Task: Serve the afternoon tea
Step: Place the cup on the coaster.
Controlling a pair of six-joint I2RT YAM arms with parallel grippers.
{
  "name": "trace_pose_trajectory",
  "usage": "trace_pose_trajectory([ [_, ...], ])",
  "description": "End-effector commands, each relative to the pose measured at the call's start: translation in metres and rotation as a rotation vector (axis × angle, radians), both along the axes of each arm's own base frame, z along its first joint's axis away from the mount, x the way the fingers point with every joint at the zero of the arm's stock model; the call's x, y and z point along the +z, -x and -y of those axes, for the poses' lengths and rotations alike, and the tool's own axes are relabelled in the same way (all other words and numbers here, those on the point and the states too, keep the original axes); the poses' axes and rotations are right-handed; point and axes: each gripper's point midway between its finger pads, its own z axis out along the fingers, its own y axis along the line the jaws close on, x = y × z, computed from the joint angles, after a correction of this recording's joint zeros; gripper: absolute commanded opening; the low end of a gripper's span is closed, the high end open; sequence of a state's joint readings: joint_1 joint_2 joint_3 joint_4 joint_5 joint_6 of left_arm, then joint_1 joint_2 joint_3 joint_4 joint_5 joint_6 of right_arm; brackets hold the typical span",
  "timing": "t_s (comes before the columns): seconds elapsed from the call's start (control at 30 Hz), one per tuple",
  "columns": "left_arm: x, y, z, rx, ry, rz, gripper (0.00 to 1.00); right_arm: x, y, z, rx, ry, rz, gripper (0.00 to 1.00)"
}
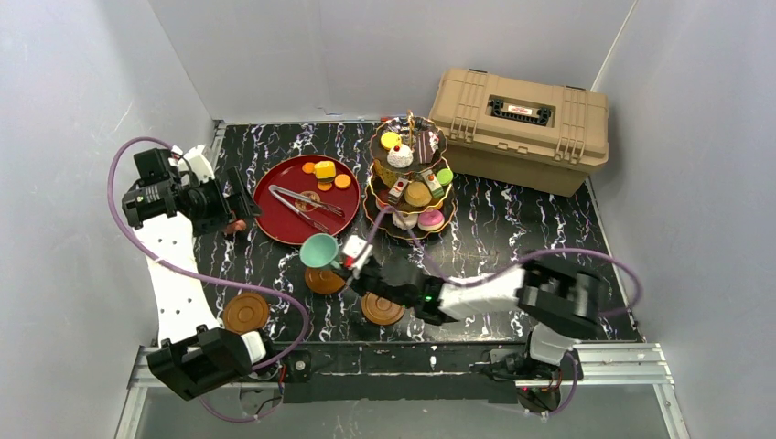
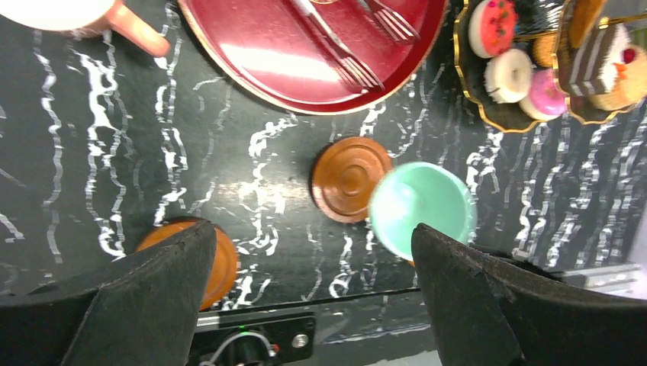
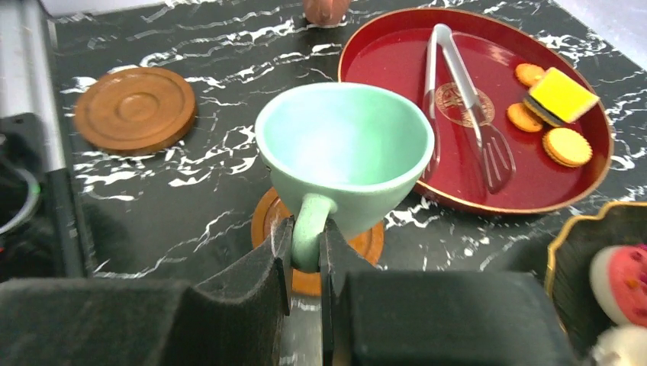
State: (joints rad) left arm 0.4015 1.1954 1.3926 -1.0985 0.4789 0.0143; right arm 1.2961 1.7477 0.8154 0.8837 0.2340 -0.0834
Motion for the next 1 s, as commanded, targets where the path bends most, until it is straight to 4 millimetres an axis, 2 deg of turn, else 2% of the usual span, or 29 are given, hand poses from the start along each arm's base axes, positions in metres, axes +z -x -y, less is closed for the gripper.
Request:
trace_pose_trajectory([
  [0.0, 0.003, -0.001, -0.021, -0.053, -0.152, 0.003, 0.98, 0.076, 0.017, 0.045, 0.015, -0.187, -0.016, 0.01],
  [0.2, 0.021, -0.013, -0.049, -0.029, -0.327, 0.106, 0.98, 0.07, 0.042, 0.108, 0.05, -0.16, -0.107, 0.01],
  [0.4, 0.029, -0.017, -0.045, -0.047, -0.308, 0.152, 0.98, 0.055, 0.058, 0.147, 0.057, -0.212, -0.16, 0.01],
  [0.5, 0.025, -0.018, -0.042, -0.052, -0.281, 0.137, 0.98, 0.054, 0.059, 0.152, 0.059, -0.228, -0.151, 0.01],
  [0.67, 0.02, -0.017, -0.04, -0.071, -0.264, 0.119, 0.98, 0.048, 0.06, 0.149, 0.073, -0.233, -0.143, 0.01],
  [0.97, 0.015, -0.016, -0.04, -0.08, -0.241, 0.064, 0.98, 0.004, 0.054, 0.153, 0.033, -0.165, -0.139, 0.01],
])
